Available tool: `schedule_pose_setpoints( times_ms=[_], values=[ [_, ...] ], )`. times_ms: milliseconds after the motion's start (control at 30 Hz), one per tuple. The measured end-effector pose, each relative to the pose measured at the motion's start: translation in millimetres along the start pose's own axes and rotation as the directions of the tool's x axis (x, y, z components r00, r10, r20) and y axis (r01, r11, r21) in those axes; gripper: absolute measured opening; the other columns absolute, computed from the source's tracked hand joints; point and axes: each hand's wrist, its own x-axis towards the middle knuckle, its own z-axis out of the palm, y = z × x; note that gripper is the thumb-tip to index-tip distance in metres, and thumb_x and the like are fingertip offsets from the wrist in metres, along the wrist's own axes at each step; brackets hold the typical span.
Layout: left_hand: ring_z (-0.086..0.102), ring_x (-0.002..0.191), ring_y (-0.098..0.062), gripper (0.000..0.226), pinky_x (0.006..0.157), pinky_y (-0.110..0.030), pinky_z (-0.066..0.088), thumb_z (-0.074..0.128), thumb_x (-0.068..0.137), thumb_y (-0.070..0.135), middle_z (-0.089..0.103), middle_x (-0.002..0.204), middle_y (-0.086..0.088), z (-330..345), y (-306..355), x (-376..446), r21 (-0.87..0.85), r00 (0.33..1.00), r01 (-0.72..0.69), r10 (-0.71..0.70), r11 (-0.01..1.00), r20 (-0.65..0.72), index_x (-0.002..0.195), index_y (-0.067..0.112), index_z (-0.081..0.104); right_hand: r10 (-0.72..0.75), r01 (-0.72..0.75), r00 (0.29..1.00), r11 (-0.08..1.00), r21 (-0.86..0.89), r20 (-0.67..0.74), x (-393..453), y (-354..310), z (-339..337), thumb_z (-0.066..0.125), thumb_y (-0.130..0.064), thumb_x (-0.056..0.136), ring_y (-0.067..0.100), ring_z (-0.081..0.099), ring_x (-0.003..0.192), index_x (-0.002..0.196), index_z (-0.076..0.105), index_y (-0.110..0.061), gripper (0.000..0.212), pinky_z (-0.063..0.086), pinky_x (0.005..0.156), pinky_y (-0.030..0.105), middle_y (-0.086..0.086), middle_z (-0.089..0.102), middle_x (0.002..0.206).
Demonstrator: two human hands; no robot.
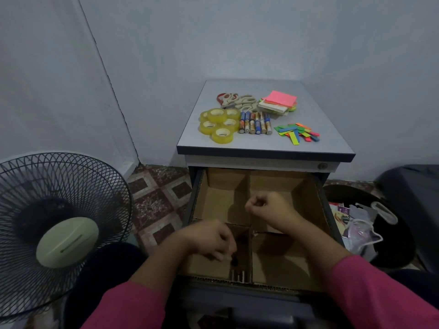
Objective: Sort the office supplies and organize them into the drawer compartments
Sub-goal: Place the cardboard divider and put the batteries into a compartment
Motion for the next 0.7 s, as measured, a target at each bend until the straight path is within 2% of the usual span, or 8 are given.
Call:
schedule_pose_setpoints(
  times_ms=[67,133,200,333,433,533,633,700],
  values=[
    [0.064,0.099,-0.029,0.019,0.087,-0.036,0.05,0.05,0.095,0.007,0.068,0.107,-0.018,17.2,1.5,13.2,0.432,0.996,0.08,-0.061,0.898,-0.058,0.099,0.002,0.068,0.048,-0.047,0.999,0.985,0.164,-0.001,-0.3,10.9,1.9,0.059,-0.016,0.092,0.003,0.057,0.077,0.091,0.063,-0.017,0.004,0.042,0.063,0.015,-0.005,0.062,0.087],
    [0.061,0.103,-0.03,0.024,0.081,-0.032,0.046,0.05,0.096,0.013,0.065,0.112,-0.017,30.4,5.9,21.0,0.622,0.985,0.161,-0.086,0.767,-0.148,0.108,0.0,0.066,0.067,-0.065,0.998,0.953,0.295,0.002,-2.5,16.1,3.1,0.061,-0.014,0.091,0.003,0.055,0.065,0.091,0.064,-0.015,0.004,0.042,0.055,0.014,-0.003,0.062,0.079],
    [0.059,0.106,-0.03,0.026,0.081,-0.032,0.045,0.052,0.095,0.016,0.063,0.115,-0.017,34.9,9.4,27.2,0.638,0.982,0.178,-0.091,0.749,-0.168,0.112,0.0,0.064,0.075,-0.068,0.997,0.932,0.356,-0.006,-3.7,18.4,3.2,0.063,-0.012,0.09,0.003,0.054,0.059,0.092,0.065,-0.012,0.004,0.043,0.051,0.012,-0.001,0.061,0.073],
    [0.058,0.107,-0.033,0.027,0.082,-0.034,0.046,0.055,0.094,0.011,0.061,0.117,-0.021,37.6,13.5,33.2,0.585,0.985,0.151,-0.068,0.797,-0.161,0.118,-0.002,0.06,0.061,-0.058,0.998,0.912,0.406,0.006,-2.7,23.5,4.0,0.063,-0.009,0.09,0.005,0.055,0.059,0.091,0.067,-0.013,0.006,0.044,0.052,0.014,0.001,0.062,0.071],
    [0.061,0.104,-0.032,0.026,0.078,-0.032,0.047,0.053,0.094,0.013,0.064,0.115,-0.019,43.4,7.5,37.7,0.599,0.975,0.193,-0.085,0.778,-0.203,0.115,0.0,0.061,0.058,-0.062,0.998,0.902,0.426,0.023,-3.2,26.4,3.3,0.062,-0.009,0.09,0.01,0.055,0.064,0.093,0.067,-0.015,0.008,0.045,0.056,0.018,0.001,0.063,0.073],
    [0.062,0.103,-0.029,0.026,0.075,-0.029,0.045,0.048,0.095,0.019,0.064,0.113,-0.015,43.1,2.4,38.5,0.584,0.959,0.212,-0.051,0.784,-0.28,0.109,0.003,0.063,0.058,-0.063,0.998,0.899,0.434,0.024,-3.1,26.1,2.9,0.062,-0.008,0.09,0.011,0.054,0.063,0.094,0.068,-0.014,0.009,0.045,0.054,0.016,0.002,0.062,0.073],
    [0.06,0.103,-0.031,0.026,0.081,-0.032,0.045,0.045,0.097,0.016,0.063,0.112,-0.017,41.0,1.7,35.7,0.54,0.961,0.147,0.01,0.829,-0.277,0.109,0.001,0.062,0.058,-0.065,0.998,0.895,0.442,0.028,-3.7,25.0,2.7,0.061,-0.008,0.09,0.013,0.054,0.067,0.096,0.067,-0.013,0.01,0.046,0.055,0.016,0.004,0.062,0.075],
    [0.059,0.103,-0.031,0.026,0.083,-0.033,0.045,0.042,0.097,0.012,0.063,0.112,-0.018,40.1,2.4,34.2,0.462,0.967,0.125,-0.003,0.878,-0.255,0.109,0.0,0.062,0.056,-0.065,0.998,0.897,0.438,0.034,-4.0,25.1,2.1,0.061,-0.008,0.09,0.012,0.055,0.068,0.096,0.067,-0.014,0.01,0.047,0.057,0.017,0.004,0.063,0.077]
  ],
)
